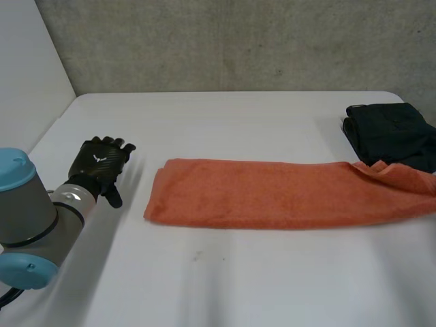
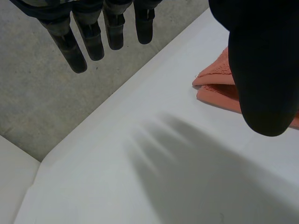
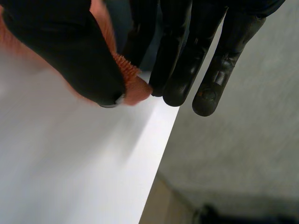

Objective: Fold the laundry.

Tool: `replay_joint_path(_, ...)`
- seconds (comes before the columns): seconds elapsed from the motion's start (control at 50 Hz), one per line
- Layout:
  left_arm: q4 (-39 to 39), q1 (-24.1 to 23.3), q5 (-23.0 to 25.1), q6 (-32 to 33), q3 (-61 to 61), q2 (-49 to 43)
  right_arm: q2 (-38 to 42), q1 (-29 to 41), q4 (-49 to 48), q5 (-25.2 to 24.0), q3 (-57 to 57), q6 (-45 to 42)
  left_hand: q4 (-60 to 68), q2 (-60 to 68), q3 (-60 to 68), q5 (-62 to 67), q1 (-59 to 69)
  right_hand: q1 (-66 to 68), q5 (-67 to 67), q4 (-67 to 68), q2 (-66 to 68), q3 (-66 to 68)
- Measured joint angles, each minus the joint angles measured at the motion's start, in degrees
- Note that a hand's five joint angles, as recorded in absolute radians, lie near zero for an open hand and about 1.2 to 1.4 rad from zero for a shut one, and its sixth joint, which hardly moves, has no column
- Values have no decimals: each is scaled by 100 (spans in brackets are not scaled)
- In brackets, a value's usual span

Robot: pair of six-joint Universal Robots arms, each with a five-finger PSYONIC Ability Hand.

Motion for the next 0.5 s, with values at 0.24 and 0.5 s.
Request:
replay_joint_path(0.24, 7, 40, -33, -15, -20, 121, -122, 3345, -372, -29, -1207, 537, 0, 0, 0, 0, 0, 5, 0, 2, 0, 0)
replay_joint_path(0.5, 40, 70, -28, -18, -56, 218, 2380, 6130, -317, -295, -3600, 500, 0, 0, 0, 0, 0, 5, 0, 24, 0, 11)
